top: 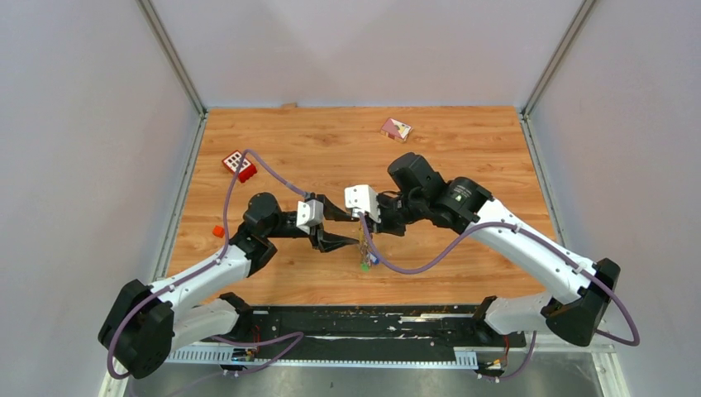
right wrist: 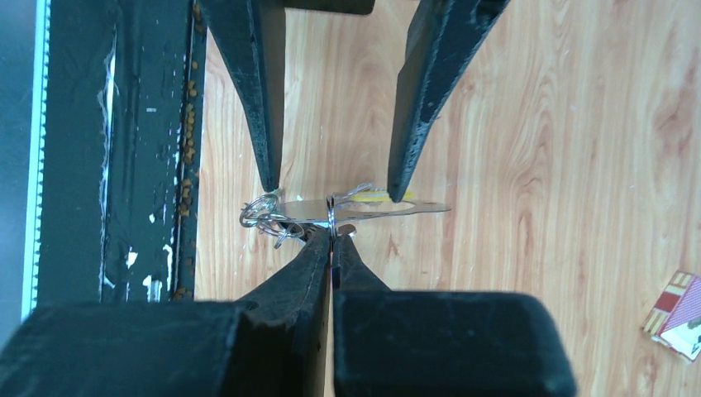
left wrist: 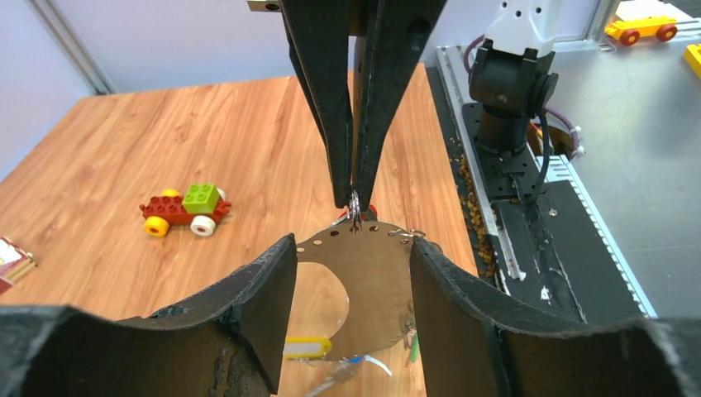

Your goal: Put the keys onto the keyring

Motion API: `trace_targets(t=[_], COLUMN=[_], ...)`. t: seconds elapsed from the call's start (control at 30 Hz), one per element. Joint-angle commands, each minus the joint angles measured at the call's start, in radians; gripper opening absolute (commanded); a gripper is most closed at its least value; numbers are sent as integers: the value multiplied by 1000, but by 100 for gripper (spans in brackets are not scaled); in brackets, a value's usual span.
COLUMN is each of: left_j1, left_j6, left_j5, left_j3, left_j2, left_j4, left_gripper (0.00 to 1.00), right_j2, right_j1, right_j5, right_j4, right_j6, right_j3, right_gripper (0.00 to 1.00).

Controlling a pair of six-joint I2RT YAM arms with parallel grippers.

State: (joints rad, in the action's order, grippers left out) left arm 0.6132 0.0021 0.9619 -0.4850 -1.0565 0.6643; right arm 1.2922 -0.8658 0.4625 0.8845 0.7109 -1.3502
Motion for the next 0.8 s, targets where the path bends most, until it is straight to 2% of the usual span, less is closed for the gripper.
trace_targets(t=[0.0,0.07,0.27,0.5,0.77], left_j1=[-2,-1,1,13,15], left_j6=[42,36,17,-30,-36], left_j5=[-21,-29,-28,-21,-15], left_j3=[-39,-41,-44,-42,-35], left_j2=[9,10,-1,-24,-21], left_j4=[-47,-46,-32,18,39], left_gripper=[60,60,49,46,34], right_j2=[24,35,56,76,80], right_j1=[-26,-33,-47,-66,-73], right_j5=[-76,-90,-105,-111,-110], right_j4=[52,60,64,50,42], right_j6=[14,13,-2,-16,-21], right_j3=[-61,-70,-95,-104,-102], right_gripper=[0,0,0,0,0])
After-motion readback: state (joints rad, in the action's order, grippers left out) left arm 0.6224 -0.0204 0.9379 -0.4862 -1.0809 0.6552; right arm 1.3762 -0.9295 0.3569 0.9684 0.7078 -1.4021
